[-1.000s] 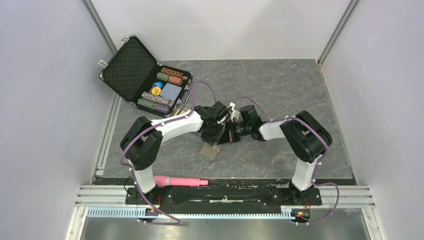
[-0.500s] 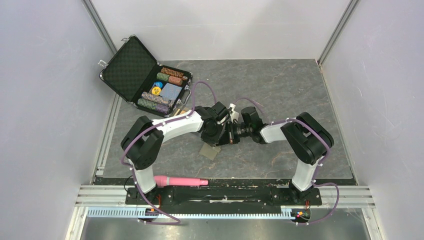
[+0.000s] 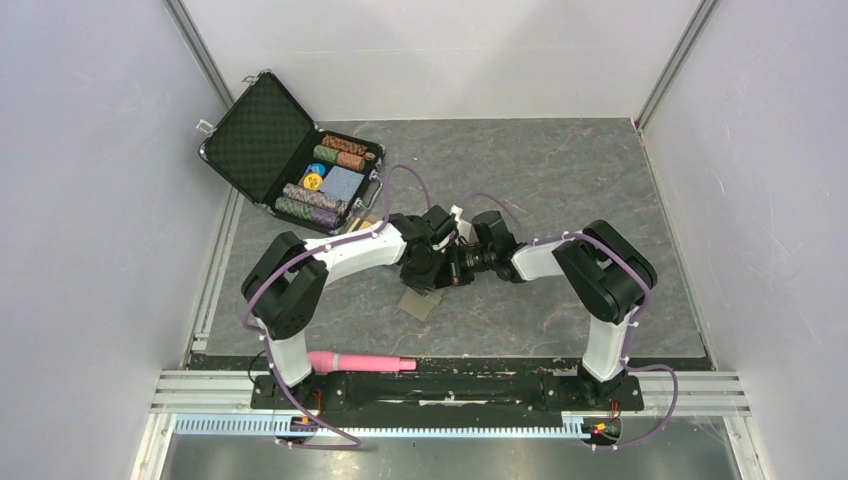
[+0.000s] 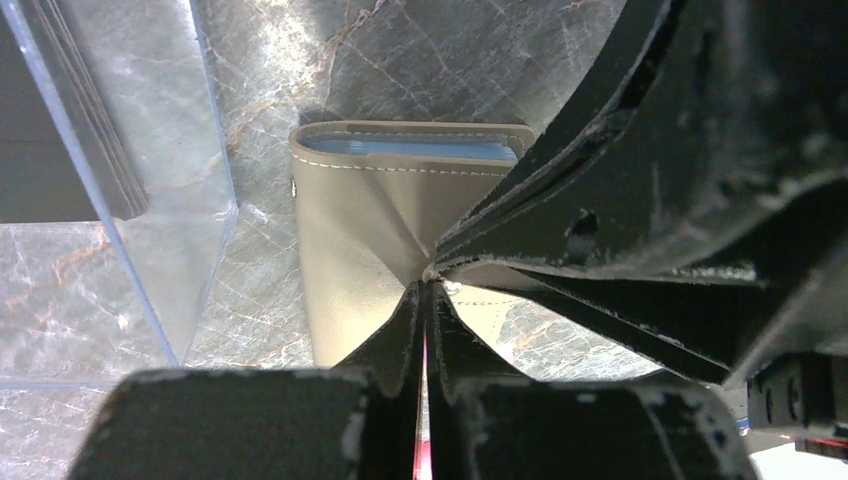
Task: Put the credit cards into the card holder
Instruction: Close the card holder at the center of the board.
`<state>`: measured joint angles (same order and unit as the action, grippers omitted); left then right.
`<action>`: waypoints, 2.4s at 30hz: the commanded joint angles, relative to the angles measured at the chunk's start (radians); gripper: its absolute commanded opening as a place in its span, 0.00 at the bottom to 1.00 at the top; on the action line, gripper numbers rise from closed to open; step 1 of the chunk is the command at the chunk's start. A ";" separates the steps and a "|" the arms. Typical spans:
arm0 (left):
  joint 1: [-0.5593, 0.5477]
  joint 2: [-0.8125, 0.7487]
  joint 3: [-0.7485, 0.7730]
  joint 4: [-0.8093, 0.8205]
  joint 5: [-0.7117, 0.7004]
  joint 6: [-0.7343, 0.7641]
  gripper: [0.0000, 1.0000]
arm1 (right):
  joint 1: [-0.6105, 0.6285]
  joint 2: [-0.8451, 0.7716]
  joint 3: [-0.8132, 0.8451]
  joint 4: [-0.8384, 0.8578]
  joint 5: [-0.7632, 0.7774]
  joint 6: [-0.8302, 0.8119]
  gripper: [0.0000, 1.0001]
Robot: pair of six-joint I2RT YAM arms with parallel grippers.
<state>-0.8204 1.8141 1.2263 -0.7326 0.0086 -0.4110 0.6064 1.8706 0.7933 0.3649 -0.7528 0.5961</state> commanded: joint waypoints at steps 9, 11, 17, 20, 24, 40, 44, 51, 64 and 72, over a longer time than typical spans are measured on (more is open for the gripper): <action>-0.005 0.030 -0.054 0.061 -0.025 0.010 0.02 | 0.043 0.018 0.017 -0.168 0.021 -0.148 0.00; -0.005 0.031 -0.056 0.073 -0.015 0.008 0.02 | 0.044 0.006 0.010 -0.164 0.020 -0.155 0.00; -0.005 0.014 -0.048 0.100 -0.013 0.006 0.02 | 0.042 -0.057 -0.018 -0.130 0.030 -0.156 0.00; -0.005 0.010 -0.044 0.107 0.017 0.006 0.02 | 0.042 -0.086 -0.040 -0.081 0.012 -0.135 0.00; -0.005 0.017 -0.041 0.107 0.023 0.008 0.02 | 0.042 -0.097 -0.048 -0.061 -0.001 -0.128 0.00; -0.005 0.037 -0.025 0.112 0.019 0.006 0.02 | 0.043 -0.074 -0.051 -0.104 -0.076 -0.163 0.00; -0.003 0.037 -0.025 0.122 0.019 0.006 0.02 | 0.036 -0.062 -0.048 -0.130 -0.067 -0.163 0.00; 0.004 0.007 -0.066 0.163 0.005 0.003 0.02 | -0.091 -0.148 -0.115 0.058 -0.093 0.047 0.00; 0.006 0.011 -0.060 0.167 0.011 0.011 0.02 | -0.088 -0.229 -0.201 0.154 -0.120 0.164 0.00; 0.005 0.011 -0.063 0.170 0.016 0.008 0.02 | -0.051 -0.131 -0.174 0.146 -0.106 0.176 0.00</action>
<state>-0.8196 1.8072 1.1877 -0.6701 0.0582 -0.4030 0.5468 1.7012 0.5999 0.4770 -0.8539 0.7574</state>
